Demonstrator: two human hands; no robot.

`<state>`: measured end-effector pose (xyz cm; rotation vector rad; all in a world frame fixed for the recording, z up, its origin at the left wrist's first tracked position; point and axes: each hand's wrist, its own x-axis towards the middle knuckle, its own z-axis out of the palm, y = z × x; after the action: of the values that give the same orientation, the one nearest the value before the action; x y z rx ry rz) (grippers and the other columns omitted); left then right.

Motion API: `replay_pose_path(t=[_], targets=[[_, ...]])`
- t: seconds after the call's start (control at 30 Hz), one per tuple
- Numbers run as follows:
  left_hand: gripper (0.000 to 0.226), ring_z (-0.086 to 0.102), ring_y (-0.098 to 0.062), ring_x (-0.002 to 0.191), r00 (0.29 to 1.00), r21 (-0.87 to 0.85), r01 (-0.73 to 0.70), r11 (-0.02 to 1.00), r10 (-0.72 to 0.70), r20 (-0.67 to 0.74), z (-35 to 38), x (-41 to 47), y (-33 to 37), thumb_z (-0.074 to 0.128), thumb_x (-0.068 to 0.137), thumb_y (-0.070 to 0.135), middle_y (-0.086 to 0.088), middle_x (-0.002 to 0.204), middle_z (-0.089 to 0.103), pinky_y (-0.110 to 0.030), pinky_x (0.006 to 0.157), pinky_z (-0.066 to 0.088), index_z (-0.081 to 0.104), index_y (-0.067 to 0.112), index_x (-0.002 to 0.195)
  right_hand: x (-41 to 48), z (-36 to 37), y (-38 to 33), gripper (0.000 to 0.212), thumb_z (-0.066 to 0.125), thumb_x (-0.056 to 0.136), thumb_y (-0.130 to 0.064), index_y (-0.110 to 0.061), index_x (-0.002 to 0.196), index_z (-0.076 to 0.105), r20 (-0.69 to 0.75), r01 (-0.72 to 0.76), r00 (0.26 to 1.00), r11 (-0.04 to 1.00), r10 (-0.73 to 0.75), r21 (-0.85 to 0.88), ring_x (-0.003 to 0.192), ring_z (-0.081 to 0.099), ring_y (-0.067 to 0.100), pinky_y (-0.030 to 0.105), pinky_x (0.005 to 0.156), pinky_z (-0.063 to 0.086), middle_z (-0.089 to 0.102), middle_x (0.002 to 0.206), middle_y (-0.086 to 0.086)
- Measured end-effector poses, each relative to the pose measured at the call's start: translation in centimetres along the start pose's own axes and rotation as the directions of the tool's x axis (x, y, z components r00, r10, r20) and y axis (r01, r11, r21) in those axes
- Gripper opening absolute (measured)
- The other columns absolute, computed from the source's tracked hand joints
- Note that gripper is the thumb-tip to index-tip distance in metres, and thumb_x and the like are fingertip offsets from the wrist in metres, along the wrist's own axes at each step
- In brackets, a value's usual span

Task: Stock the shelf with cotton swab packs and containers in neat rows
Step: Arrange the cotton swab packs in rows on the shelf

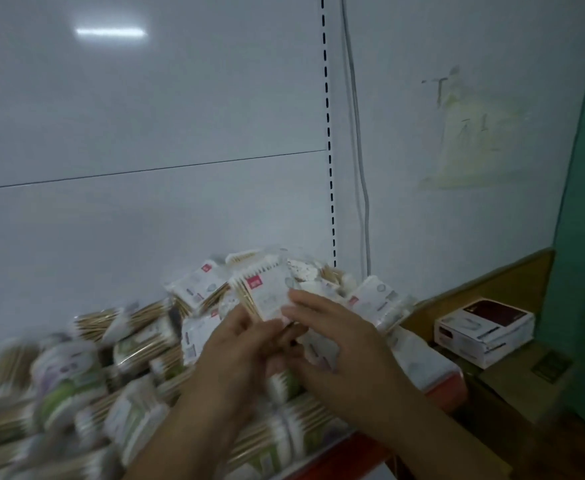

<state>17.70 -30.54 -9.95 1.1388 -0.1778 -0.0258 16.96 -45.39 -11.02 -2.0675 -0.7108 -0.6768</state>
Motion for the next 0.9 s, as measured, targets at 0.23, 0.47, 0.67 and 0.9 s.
replay_pose_path(t=[0.23, 0.47, 0.67, 0.9], targets=[[0.035, 0.072, -0.032, 0.069, 0.998, 0.022, 0.013, 1.000, -0.012, -0.061, -1.7, -0.5, -0.3, 0.045, 0.078, 0.000, -0.023, 0.092, 0.072, -0.031, 0.048, 0.055, 0.060, 0.005, 0.109, -2.0, -3.4, 2.8, 0.046, 0.067, 0.080, -0.045, -0.034, 0.123, 0.057, -0.116, -0.304, 0.952, 0.898, 0.282, -0.317, 0.096, 0.026, -0.011, 0.015, 0.082, 0.026, 0.040, 0.110, -0.026], [0.044, 0.073, -0.027, 0.074, 0.992, 0.053, 0.043, 0.998, -0.037, -0.121, -1.4, -0.9, -0.4, 0.068, 0.063, 0.027, -0.017, 0.096, 0.074, -0.026, 0.047, 0.053, 0.068, 0.011, 0.105, -3.0, -1.9, 2.6, 0.054, 0.054, 0.084, -0.058, -0.033, 0.132, 0.050, -0.066, -0.280, 0.958, 0.863, 0.279, -0.421, 0.093, 0.019, -0.008, 0.009, 0.072, 0.017, 0.043, 0.110, -0.019], [0.017, 0.073, -0.018, 0.082, 0.989, 0.053, 0.018, 0.998, -0.010, -0.148, -1.2, -1.1, -0.4, 0.067, 0.064, 0.030, -0.008, 0.097, 0.075, -0.030, 0.064, 0.054, 0.079, 0.030, 0.077, -2.5, -0.5, 2.6, 0.024, 0.069, 0.082, -0.040, -0.031, 0.104, 0.065, -0.083, -0.240, 0.971, 0.905, 0.225, -0.351, 0.090, 0.041, -0.003, 0.010, 0.070, 0.030, 0.044, 0.099, -0.023], [0.034, 0.072, -0.022, 0.085, 0.996, -0.003, -0.052, 0.999, 0.051, -0.072, -1.0, -1.7, 0.2, 0.080, 0.049, 0.021, -0.013, 0.096, 0.074, -0.029, 0.068, 0.055, 0.079, 0.015, 0.083, -1.4, -0.2, 2.7, 0.030, 0.074, 0.076, 0.003, -0.026, 0.074, 0.066, -0.195, -0.140, 0.967, 0.983, 0.162, 0.123, 0.088, 0.061, 0.002, 0.014, 0.075, 0.050, 0.064, 0.086, -0.011]])
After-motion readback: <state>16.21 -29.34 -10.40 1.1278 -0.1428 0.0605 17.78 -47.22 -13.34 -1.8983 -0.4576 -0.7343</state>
